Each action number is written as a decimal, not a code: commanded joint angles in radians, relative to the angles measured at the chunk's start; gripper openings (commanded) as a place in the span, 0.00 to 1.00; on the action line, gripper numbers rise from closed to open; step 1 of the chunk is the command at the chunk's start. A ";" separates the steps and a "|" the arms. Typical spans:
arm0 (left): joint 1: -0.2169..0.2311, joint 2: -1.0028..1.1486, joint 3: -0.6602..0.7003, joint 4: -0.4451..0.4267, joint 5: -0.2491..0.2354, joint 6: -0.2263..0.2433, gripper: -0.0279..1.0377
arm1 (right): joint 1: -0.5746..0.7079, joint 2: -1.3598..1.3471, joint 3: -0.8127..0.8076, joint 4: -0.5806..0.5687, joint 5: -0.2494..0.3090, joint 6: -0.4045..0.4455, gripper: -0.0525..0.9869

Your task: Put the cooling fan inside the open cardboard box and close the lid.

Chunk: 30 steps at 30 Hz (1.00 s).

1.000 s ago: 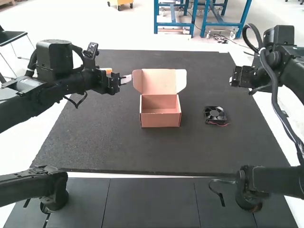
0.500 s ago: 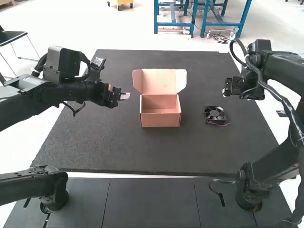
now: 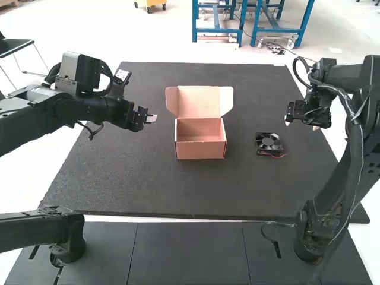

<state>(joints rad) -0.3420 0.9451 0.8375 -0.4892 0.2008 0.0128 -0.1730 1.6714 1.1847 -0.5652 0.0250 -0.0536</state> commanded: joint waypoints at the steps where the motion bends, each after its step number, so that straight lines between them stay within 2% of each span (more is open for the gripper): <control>1: 0.026 0.009 0.034 0.009 -0.009 0.049 0.93 | -0.020 0.050 0.058 -0.018 -0.030 -0.031 0.89; 7: 0.058 0.035 0.041 0.021 -0.009 0.072 0.93 | -0.014 0.128 0.096 -0.075 -0.037 -0.109 0.89; 13: 0.054 0.041 0.041 0.037 -0.008 0.084 0.93 | -0.008 0.175 0.122 -0.082 -0.036 -0.181 0.89; 30: 0.052 0.046 0.051 0.032 -0.003 0.090 0.93 | 0.010 0.310 0.254 -0.214 -0.106 -0.198 0.89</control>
<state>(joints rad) -0.2916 0.9901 0.8375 -0.4606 0.1982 0.0902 -0.1791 1.9736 1.4025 -0.7715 -0.0498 -0.2409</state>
